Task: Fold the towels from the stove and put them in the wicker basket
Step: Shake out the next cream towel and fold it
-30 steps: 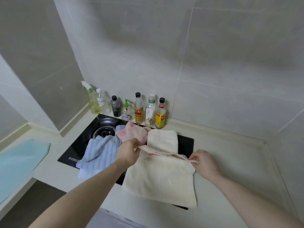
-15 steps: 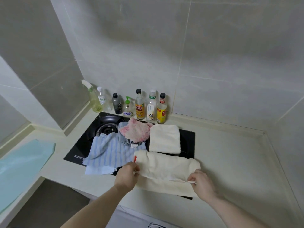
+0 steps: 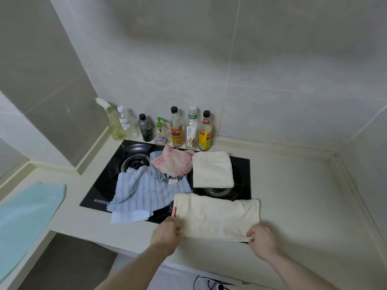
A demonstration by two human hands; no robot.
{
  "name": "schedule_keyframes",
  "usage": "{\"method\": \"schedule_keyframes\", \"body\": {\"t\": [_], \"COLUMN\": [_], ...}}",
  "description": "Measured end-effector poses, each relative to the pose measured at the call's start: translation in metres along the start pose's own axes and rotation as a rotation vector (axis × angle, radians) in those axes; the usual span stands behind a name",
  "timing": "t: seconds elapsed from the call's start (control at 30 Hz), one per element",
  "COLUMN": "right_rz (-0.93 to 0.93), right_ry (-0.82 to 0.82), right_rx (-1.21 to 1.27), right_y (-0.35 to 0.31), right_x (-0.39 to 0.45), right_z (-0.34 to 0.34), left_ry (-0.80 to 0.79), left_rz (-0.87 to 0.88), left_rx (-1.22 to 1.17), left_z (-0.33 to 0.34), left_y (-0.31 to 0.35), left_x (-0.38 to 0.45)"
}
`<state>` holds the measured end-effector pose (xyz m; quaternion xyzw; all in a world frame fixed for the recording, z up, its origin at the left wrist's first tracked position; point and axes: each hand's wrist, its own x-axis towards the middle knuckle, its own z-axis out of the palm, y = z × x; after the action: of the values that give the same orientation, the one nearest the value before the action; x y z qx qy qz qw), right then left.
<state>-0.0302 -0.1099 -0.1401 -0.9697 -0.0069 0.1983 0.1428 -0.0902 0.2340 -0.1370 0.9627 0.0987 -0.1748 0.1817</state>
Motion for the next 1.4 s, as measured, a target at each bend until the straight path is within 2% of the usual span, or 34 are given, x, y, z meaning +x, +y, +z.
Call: {"method": "schedule_keyframes", "body": {"t": [0.13, 0.27, 0.37, 0.43, 0.53, 0.73, 0.93, 1.03, 1.17, 1.23, 1.3, 1.37, 1.4], "right_rz": [0.131, 0.264, 0.404, 0.469, 0.540, 0.533, 0.566, 0.566, 0.582, 0.599, 0.605, 0.600, 0.588], "right_ry": [-0.019, 0.120, 0.057, 0.022, -0.013, -0.121, -0.100, -0.101, -0.140, -0.164, -0.189, -0.204, -0.215], "right_rx": [0.121, 0.337, 0.582, 0.674, 0.697, 0.769, 0.801, 0.839, 0.851, 0.890, 0.936, 0.984, 0.997], "right_y": [-0.002, -0.003, -0.005, -0.004, -0.006, -0.001, 0.002, 0.006, 0.014, 0.016, 0.016, 0.017, 0.016], "right_x": [0.001, 0.007, 0.018, 0.026, 0.031, 0.028, 0.020, 0.008, -0.013, -0.021, -0.026, -0.028, -0.028], "right_z": [0.002, -0.001, -0.003, -0.001, -0.003, -0.006, -0.015, -0.021, -0.019, -0.019, -0.022, -0.025, -0.026], "left_ry": [-0.046, 0.033, 0.025, -0.037, -0.091, -0.173, -0.208, -0.315, -0.560, -0.503, -0.278, -0.018, 0.027], "left_rz": [-0.039, -0.154, -0.266, -0.318, -0.347, -0.359, -0.418, -0.418, -0.421, -0.439, -0.445, -0.286, -0.150], "left_rx": [0.044, -0.187, -0.411, -0.509, -0.580, -0.720, -0.761, -0.756, -0.617, -0.579, -0.462, -0.149, -0.049], "left_z": [-0.003, -0.006, -0.011, -0.014, -0.015, -0.015, -0.014, -0.013, -0.013, -0.007, -0.002, 0.002, 0.002], "left_y": [0.002, 0.006, 0.007, 0.010, 0.012, 0.008, 0.003, 0.003, 0.001, 0.001, 0.006, 0.017, 0.028], "left_x": [0.003, 0.009, 0.019, 0.024, 0.026, 0.022, 0.003, -0.011, -0.030, -0.033, -0.037, -0.042, -0.044]}}
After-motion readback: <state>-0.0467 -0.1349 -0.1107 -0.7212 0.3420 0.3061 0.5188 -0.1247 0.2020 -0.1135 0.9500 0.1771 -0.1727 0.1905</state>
